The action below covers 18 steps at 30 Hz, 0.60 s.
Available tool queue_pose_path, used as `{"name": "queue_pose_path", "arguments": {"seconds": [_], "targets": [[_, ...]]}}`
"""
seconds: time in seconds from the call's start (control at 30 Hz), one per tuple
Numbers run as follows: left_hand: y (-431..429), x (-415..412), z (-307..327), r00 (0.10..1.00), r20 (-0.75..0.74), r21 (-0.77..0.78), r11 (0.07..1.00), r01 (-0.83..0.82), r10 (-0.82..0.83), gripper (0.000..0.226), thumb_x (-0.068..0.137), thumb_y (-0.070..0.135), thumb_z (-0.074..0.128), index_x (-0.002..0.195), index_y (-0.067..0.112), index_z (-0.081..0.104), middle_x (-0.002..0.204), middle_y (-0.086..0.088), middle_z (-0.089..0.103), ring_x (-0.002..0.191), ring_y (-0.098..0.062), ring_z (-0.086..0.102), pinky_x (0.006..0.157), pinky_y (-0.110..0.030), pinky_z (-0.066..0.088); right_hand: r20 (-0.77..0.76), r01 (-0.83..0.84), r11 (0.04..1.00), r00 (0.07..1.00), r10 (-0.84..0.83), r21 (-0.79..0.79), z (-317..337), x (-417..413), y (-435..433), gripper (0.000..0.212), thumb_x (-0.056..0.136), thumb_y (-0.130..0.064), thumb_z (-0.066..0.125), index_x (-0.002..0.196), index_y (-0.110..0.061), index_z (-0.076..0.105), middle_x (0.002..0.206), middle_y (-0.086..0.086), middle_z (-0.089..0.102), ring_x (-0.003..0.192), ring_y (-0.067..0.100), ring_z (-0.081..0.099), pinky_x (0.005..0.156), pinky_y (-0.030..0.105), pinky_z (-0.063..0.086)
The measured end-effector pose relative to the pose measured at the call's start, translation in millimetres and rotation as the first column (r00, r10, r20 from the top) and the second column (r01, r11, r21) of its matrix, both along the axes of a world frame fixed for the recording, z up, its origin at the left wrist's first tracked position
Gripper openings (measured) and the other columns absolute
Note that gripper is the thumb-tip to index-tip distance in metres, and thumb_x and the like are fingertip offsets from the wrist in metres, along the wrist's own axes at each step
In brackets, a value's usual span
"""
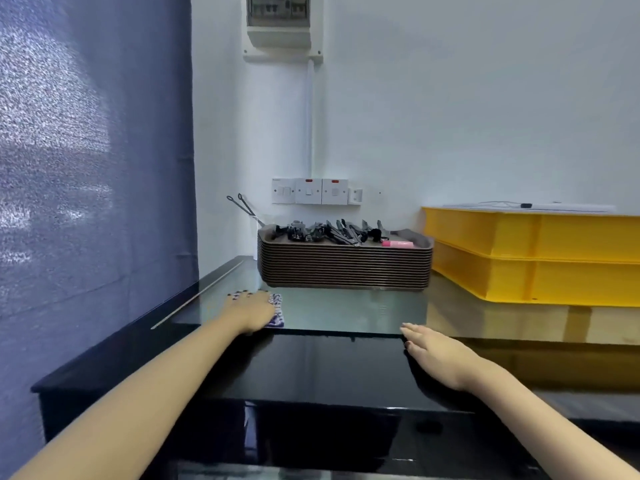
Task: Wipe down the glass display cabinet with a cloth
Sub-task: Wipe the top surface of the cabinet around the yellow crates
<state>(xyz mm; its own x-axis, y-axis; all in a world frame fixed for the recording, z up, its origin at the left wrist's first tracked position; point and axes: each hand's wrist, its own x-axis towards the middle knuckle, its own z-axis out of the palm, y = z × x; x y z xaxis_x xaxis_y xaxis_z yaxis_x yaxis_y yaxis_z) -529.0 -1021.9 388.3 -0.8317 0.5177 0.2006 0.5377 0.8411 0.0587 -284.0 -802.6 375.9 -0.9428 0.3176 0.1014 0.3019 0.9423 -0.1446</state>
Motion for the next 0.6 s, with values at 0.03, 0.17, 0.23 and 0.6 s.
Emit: {"name": "queue_pose_path", "arguments": {"seconds": [0.03,0.17,0.23,0.6], "targets": [[12.4,16.6,-2.1,0.998,-0.011,0.0,0.998,0.058,-0.058,0.045,0.089,0.023,0.03,0.13,0.018,0.047,0.141,-0.012,0.046,0.126,-0.028,0.044,0.104,-0.039,0.033,0.003,-0.006,1.0,1.0,0.006,-0.001,0.7,0.8,0.2,0.047,0.104,-0.026,0.021,0.15,-0.013,0.021,0.158,0.001,0.015,0.145,0.012,0.014,0.112,0.02,0.009],[33.5,79.0,-9.7,0.963,0.004,-0.022,0.962,0.271,-0.271,0.045,0.091,0.023,0.026,0.133,0.019,0.041,0.14,-0.011,0.045,0.123,-0.029,0.044,0.098,-0.041,0.032,0.016,-0.007,1.0,1.0,0.007,-0.019,3.9,3.0,-3.5,0.046,0.104,-0.024,0.022,0.146,-0.007,0.029,0.156,0.006,0.023,0.142,0.018,0.022,0.112,0.026,0.017],[15.7,93.5,-14.0,0.948,-0.007,-0.01,0.948,0.318,-0.319,0.047,0.093,0.023,0.024,0.14,0.022,0.035,0.147,-0.003,0.038,0.13,-0.024,0.037,0.102,-0.041,0.029,0.011,-0.003,1.0,1.0,0.003,-0.027,4.8,3.6,-5.1,0.044,0.103,-0.023,0.023,0.141,-0.005,0.035,0.151,0.008,0.032,0.138,0.021,0.028,0.11,0.03,0.022],[-122.1,5.7,-15.7,0.987,0.009,0.045,0.986,-0.162,0.162,0.047,0.098,0.03,0.023,0.146,0.032,0.026,0.153,0.002,0.03,0.137,-0.018,0.031,0.108,-0.04,0.026,0.016,-0.007,1.0,1.0,0.007,0.008,-2.2,-5.6,1.9,0.045,0.103,-0.027,0.02,0.14,-0.008,0.034,0.151,0.008,0.03,0.138,0.024,0.027,0.11,0.036,0.023]]}}
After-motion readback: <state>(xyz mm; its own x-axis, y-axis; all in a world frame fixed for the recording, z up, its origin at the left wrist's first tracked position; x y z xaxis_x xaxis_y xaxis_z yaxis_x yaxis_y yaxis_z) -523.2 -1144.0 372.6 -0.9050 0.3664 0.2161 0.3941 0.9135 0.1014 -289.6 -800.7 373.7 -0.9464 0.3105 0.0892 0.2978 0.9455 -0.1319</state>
